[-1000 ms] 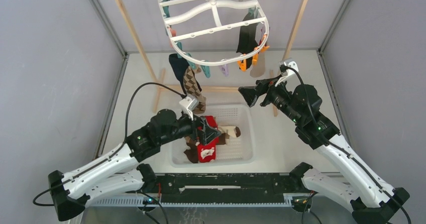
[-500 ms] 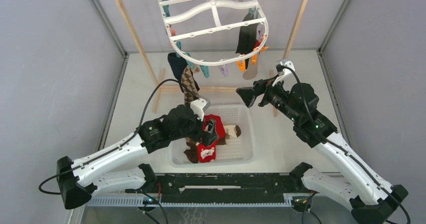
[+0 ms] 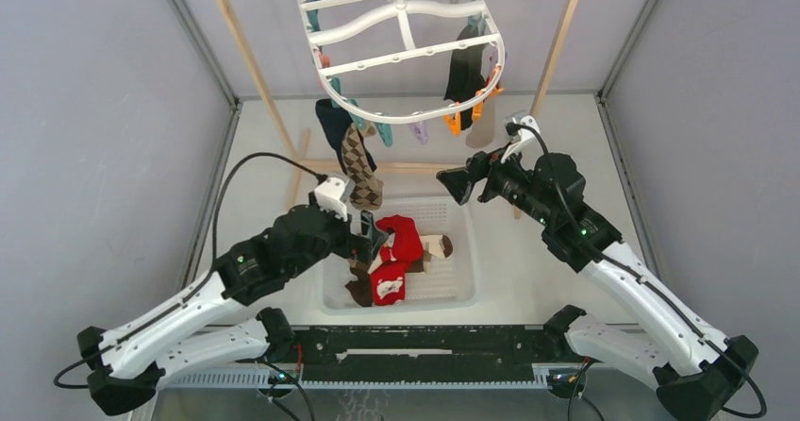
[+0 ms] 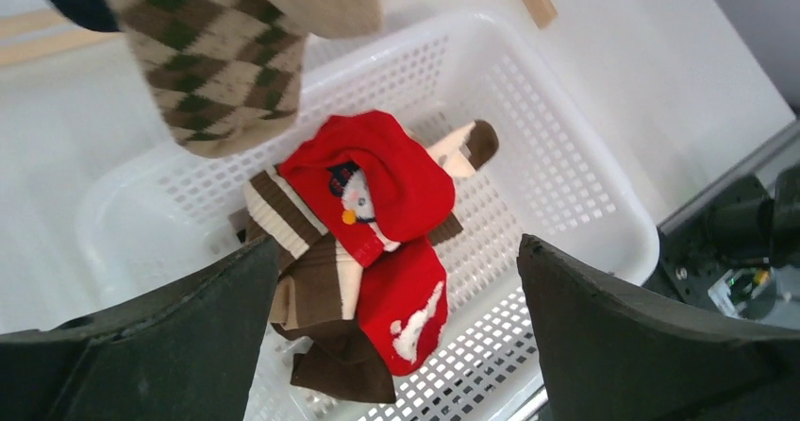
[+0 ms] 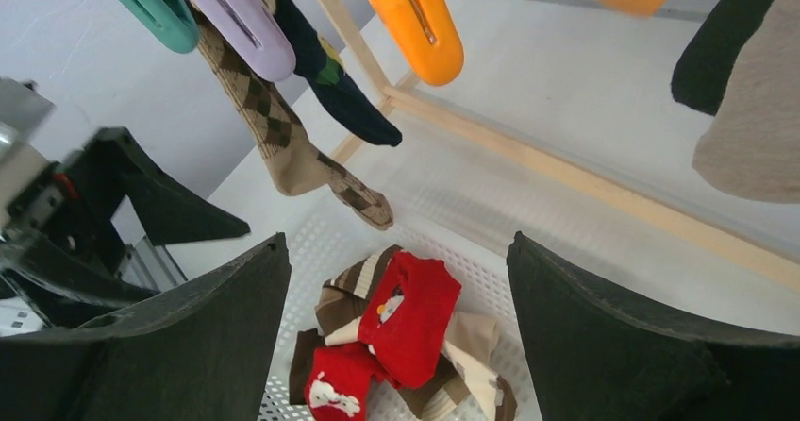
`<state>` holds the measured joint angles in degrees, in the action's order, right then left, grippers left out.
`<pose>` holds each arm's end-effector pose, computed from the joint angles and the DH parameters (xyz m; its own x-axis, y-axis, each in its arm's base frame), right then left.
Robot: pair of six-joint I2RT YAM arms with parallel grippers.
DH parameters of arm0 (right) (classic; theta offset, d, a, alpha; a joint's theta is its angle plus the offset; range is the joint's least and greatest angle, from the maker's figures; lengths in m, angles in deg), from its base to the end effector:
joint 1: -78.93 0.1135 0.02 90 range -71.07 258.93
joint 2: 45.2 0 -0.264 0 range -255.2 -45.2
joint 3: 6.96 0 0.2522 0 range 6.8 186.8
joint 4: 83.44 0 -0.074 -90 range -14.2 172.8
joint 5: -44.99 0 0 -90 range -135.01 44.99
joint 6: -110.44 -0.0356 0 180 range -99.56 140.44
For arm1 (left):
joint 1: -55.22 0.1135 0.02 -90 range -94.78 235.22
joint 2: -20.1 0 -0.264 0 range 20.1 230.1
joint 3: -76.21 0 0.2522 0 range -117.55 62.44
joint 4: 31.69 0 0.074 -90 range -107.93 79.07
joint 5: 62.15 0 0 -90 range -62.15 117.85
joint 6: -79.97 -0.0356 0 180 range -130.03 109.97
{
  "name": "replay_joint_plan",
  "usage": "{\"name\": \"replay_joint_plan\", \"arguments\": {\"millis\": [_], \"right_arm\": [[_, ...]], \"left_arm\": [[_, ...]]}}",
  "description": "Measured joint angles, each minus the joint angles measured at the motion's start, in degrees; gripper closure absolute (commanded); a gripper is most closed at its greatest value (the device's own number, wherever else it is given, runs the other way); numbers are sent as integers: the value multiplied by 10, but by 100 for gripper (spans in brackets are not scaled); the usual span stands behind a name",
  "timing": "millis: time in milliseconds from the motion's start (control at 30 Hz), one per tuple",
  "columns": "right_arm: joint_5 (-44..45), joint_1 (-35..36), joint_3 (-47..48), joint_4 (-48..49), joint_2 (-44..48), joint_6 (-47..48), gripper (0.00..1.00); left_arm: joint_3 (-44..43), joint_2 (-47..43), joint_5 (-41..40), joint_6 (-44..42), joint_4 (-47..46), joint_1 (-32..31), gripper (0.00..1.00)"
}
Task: Remove the socks clipped to the hanger
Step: Place the sock in the bin.
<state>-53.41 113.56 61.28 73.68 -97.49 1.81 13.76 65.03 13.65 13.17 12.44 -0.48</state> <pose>0.1694 0.1233 0.3785 -0.3118 0.1687 -0.9350 -0.6141 0.7152 0.3338 0.1034 -0.1360 0.3273 -0.4988 0.0535 -0.8651 0.5231 0.8144 -0.2512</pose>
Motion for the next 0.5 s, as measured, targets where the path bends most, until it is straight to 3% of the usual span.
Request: {"name": "replay_joint_plan", "arguments": {"millis": [233,500], "right_arm": [[-13,16,-44,41,-11,-9,11],[-12,78,-65,104,-61,-9,11]], "left_arm": [[13,-68,-66,20,0,0,0],[22,-102,-85,33,-1,10,0]]}}
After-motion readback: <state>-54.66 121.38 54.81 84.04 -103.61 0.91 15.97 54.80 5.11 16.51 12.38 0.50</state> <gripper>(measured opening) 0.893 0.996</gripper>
